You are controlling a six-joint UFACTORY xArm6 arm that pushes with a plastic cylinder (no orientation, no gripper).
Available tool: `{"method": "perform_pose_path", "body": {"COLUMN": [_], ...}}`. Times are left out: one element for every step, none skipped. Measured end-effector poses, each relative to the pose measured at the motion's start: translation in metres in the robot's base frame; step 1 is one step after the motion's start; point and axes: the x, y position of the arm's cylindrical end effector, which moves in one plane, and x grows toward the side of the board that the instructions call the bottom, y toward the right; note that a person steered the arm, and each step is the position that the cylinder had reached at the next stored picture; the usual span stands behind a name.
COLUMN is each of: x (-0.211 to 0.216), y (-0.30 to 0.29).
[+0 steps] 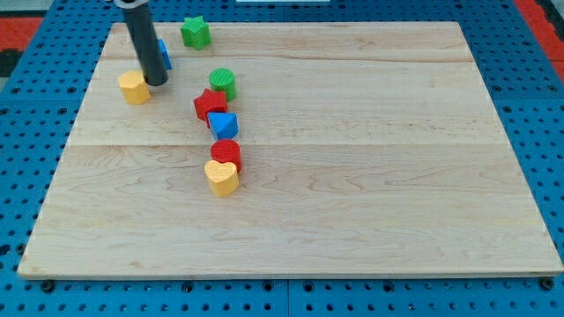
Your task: Keep your arm vertically below the yellow heart
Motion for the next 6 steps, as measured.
{"method": "perform_pose_path", "body": {"x": [0.042,0.11,0.199,0.242,0.239,0.223], "y": [0.021,0.025,0.029,0.074,0.146,0.157]}}
